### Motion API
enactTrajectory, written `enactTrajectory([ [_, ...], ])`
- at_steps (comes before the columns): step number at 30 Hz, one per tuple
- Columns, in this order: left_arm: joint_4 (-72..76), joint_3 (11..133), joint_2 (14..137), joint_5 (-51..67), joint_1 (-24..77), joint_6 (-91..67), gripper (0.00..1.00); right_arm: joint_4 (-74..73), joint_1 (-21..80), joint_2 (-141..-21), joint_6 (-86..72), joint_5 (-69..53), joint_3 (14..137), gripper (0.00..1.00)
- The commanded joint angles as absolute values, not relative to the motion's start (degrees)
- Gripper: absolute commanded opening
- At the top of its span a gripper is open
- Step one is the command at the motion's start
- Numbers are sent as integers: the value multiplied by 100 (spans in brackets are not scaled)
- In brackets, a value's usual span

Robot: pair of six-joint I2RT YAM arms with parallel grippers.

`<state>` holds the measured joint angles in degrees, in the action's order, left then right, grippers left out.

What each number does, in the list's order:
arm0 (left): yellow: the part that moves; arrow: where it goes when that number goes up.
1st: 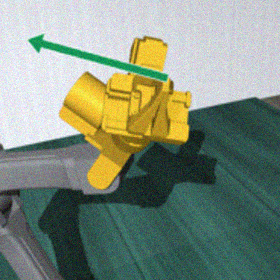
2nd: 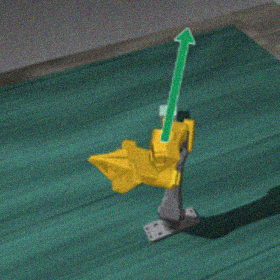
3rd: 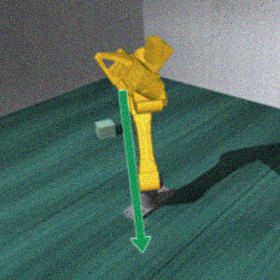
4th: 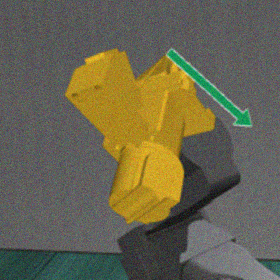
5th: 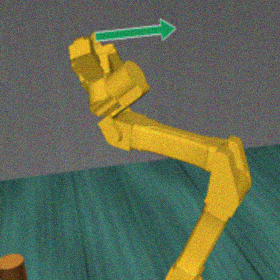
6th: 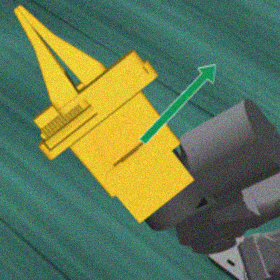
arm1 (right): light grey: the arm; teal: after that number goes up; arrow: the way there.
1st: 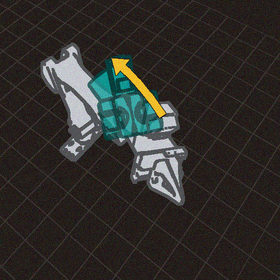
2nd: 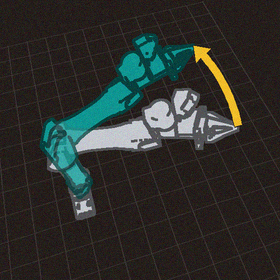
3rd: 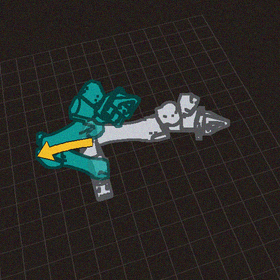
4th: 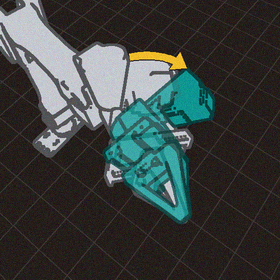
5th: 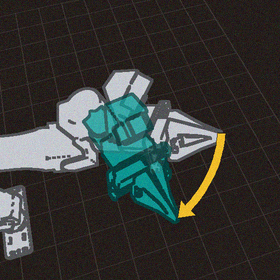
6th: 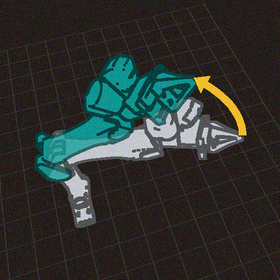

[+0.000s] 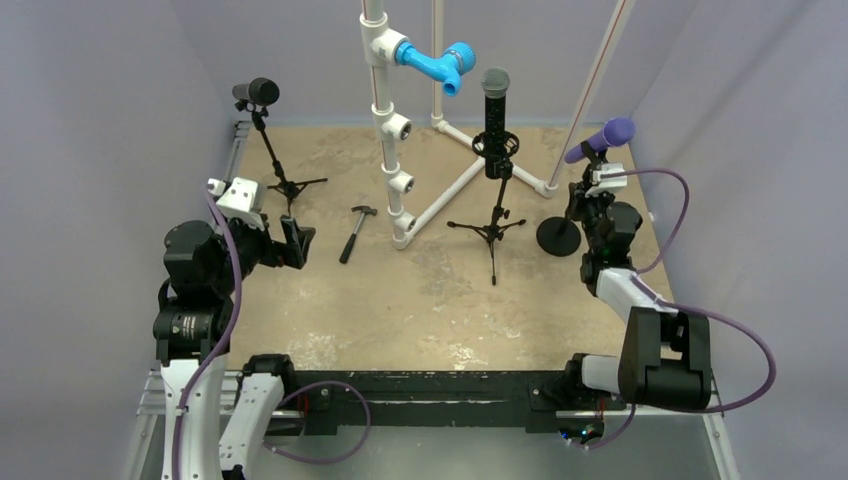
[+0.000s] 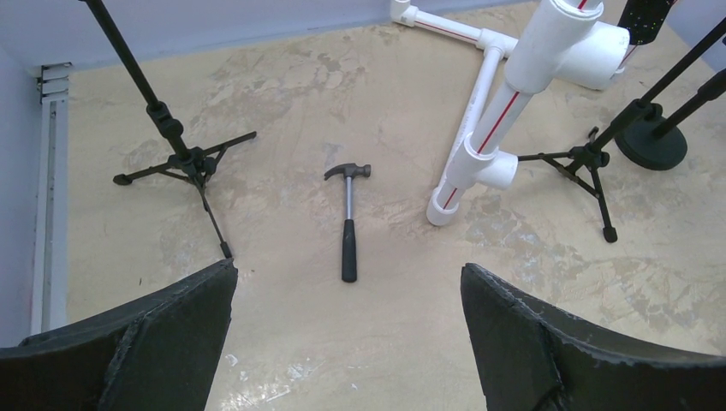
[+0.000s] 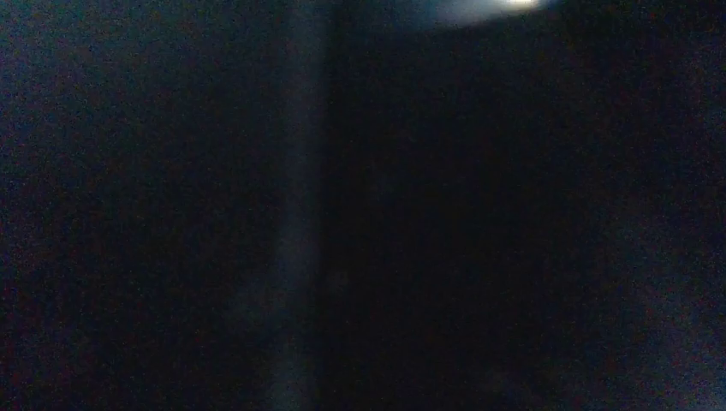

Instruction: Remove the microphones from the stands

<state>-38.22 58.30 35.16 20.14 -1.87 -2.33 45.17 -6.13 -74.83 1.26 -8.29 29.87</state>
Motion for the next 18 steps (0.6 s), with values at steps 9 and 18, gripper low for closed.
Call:
enactTrajectory([
  [9, -3530, 6006, 3565, 2573, -225, -191, 100, 3361, -580, -6012, 601, -1599, 2336, 0],
  [18, -3455, 6084, 3603, 3190, -224, -169, 100, 2502, -633, -5516, 314, -2476, 2456, 0],
])
